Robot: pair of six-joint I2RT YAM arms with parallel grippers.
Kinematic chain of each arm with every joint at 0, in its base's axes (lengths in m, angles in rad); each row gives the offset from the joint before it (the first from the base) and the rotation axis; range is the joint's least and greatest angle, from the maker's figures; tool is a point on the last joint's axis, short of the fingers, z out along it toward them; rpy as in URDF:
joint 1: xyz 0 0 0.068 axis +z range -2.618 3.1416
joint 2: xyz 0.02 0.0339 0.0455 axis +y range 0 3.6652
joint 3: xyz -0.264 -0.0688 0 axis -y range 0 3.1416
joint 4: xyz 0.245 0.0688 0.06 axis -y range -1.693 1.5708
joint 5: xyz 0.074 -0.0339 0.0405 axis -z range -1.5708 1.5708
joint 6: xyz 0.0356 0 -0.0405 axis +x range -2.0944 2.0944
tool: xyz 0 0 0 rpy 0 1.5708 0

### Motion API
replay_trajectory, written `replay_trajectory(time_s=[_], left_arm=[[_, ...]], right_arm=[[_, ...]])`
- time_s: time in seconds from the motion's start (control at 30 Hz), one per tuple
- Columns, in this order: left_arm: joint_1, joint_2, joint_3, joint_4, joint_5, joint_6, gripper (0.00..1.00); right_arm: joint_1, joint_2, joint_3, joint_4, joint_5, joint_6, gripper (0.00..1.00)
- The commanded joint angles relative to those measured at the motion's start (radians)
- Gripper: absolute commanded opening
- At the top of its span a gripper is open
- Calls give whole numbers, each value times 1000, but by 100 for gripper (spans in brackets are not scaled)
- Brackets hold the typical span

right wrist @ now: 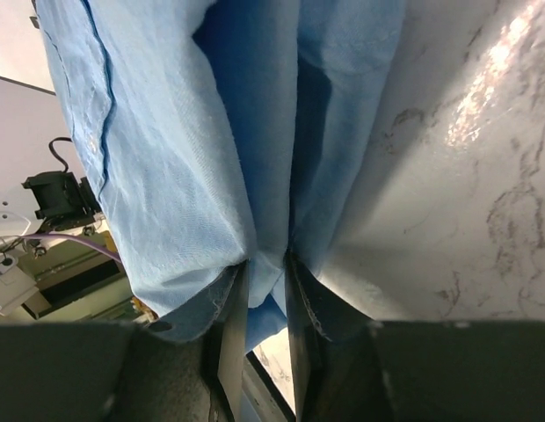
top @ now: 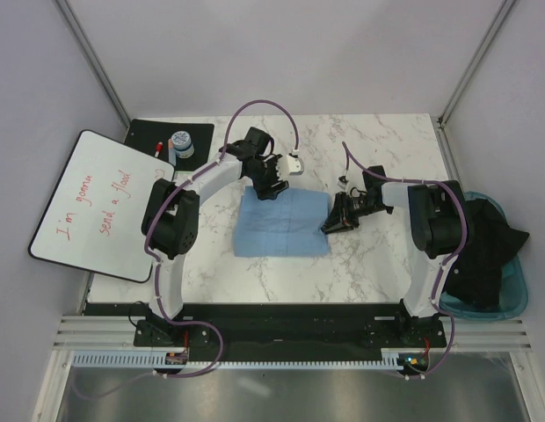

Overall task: Fold and stack the long sleeve shirts
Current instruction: Fold the shirt

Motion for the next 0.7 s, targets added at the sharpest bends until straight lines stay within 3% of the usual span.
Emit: replay_trajectory(time_s=[0.0, 0.13, 0.2, 0.43, 0.67], left_arm=[[5, 8, 36, -5, 20, -6, 66], [13, 8, 37, -5, 2, 2, 67], [27, 4, 37, -7, -3, 4, 68], [67, -30, 50, -56, -15, -48, 70], [191, -127, -13, -142, 89, -427, 70]], right_arm=[[2, 15, 1, 36, -42, 27, 28], [3, 9, 4, 30, -47, 39, 13], [3, 4, 12, 16, -39, 39, 0], [3, -16, 20, -31, -13, 27, 0], [3, -24, 21, -70, 2, -13, 0]])
